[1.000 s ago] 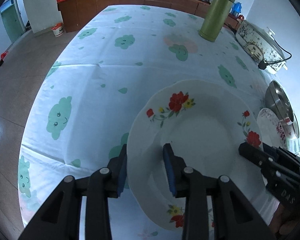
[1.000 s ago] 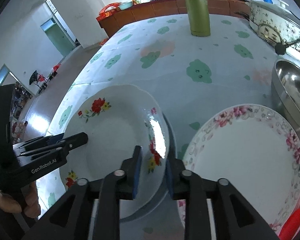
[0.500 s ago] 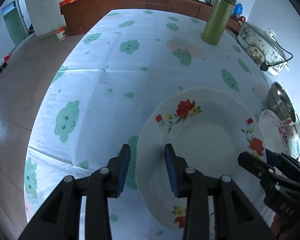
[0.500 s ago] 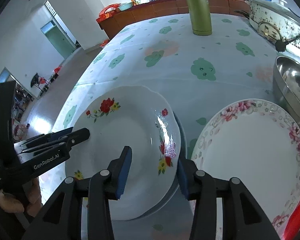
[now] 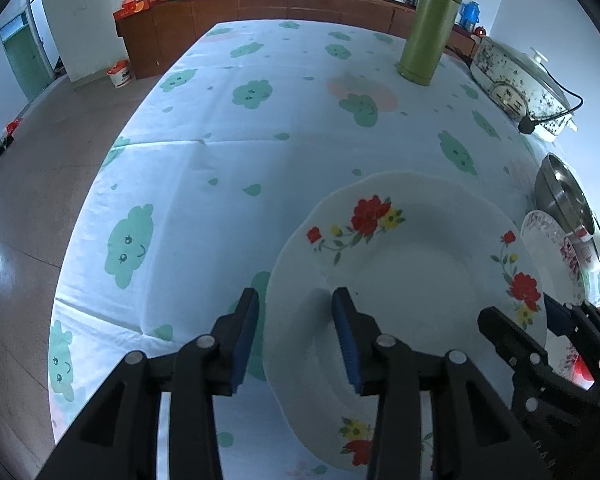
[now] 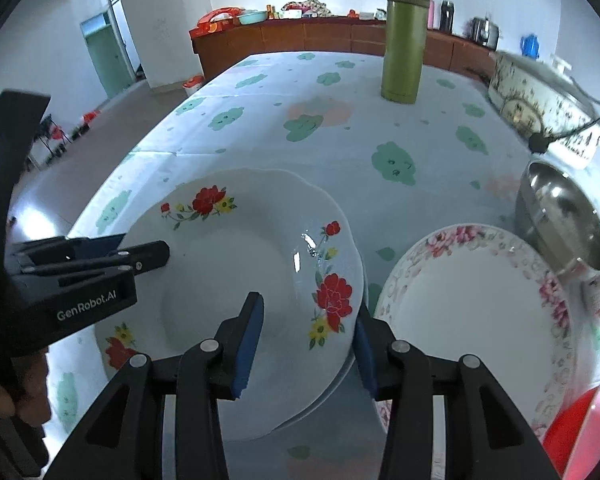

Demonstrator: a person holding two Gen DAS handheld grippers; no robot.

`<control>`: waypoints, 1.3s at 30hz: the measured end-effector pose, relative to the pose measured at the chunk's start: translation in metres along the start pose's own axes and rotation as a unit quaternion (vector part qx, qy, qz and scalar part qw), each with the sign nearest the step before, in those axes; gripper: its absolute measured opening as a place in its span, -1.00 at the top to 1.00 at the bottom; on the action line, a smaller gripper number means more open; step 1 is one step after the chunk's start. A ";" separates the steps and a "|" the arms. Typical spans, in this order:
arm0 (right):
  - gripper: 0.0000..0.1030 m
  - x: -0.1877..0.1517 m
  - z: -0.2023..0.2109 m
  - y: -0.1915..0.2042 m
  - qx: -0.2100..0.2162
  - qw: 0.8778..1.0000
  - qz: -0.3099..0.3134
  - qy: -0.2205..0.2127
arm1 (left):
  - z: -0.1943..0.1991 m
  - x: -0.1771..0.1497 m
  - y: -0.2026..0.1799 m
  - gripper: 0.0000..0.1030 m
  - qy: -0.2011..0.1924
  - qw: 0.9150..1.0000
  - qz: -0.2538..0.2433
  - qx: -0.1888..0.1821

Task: Organize plates and bowls
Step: 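Carry the red-flower plate over the blue-patterned plate and lower it, then open both grippers and pull back from the stacked plates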

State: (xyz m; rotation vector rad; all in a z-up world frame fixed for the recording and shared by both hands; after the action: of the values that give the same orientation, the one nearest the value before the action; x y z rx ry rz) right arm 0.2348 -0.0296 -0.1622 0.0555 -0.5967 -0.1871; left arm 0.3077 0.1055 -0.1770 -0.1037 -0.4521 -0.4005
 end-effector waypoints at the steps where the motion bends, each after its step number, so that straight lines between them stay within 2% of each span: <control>1: 0.12 -0.001 0.001 0.001 -0.009 1.000 0.006 -0.003 | 0.000 0.000 0.000 0.23 0.000 1.000 0.000 -0.001; 6: 0.12 -0.009 0.004 0.010 -0.050 0.998 0.037 -0.017 | 0.000 -0.001 -0.001 0.23 0.000 1.000 -0.004 0.000; 7: 0.09 -0.010 0.004 0.011 -0.070 0.996 0.044 -0.021 | 0.000 -0.001 -0.002 0.26 0.002 1.000 -0.004 0.001; 9: -0.12 -0.014 0.003 0.011 -0.105 0.993 0.050 -0.024 | -0.001 -0.002 -0.002 0.25 0.004 1.000 -0.003 -0.001; 10: -0.13 -0.016 0.002 0.008 -0.106 0.993 0.044 -0.023 | -0.002 -0.003 -0.002 0.25 0.004 1.000 -0.004 -0.001; 14: -0.13 -0.020 -0.003 0.001 -0.089 0.996 0.023 -0.005 | -0.002 -0.003 -0.004 0.25 0.005 1.000 -0.007 -0.001; 18: -0.13 -0.016 0.008 -0.004 -0.068 0.997 0.008 -0.017 | 0.001 -0.001 -0.001 0.25 -0.001 1.000 -0.005 0.001; 22: -0.13 -0.008 0.034 -0.021 -0.034 0.998 -0.014 -0.044 | 0.017 0.003 0.003 0.25 -0.025 1.000 -0.010 0.010; 29: -0.13 -0.031 0.079 -0.095 -0.066 0.992 -0.088 -0.054 | 0.039 -0.008 0.001 0.18 -0.040 0.999 -0.019 0.032; 34: -0.13 -0.056 0.102 -0.125 -0.059 0.990 -0.114 -0.060 | 0.060 -0.030 -0.024 0.17 -0.036 0.998 -0.021 0.036; 36: -0.13 -0.062 0.109 -0.129 -0.047 0.990 -0.113 -0.064 | 0.071 -0.040 -0.037 0.06 -0.039 0.998 -0.024 0.041; 38: -0.13 -0.066 0.114 -0.130 -0.033 0.992 -0.105 -0.069 | 0.084 -0.050 -0.051 -0.16 -0.044 0.997 -0.024 0.057; 39: -0.13 -0.067 0.117 -0.130 -0.024 0.992 -0.100 -0.071 | 0.090 -0.055 -0.057 -0.19 -0.047 0.997 -0.022 0.062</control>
State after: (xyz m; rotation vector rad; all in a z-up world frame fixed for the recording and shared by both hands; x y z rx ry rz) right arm 0.0933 -0.1445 -0.1163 0.0559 -0.7277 -0.4030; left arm 0.2034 0.0896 -0.1203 0.0072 -0.5712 -0.4103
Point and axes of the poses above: each gripper's, at about its wrist camera, not at the fingertips, and z roughly against the way its jaws point, y to its left, x to its top, the point moved 3 cm from there along -z, roughly the way its jaws point, and after that the axes turned 6 degrees about -z, right-handed, at the moved point
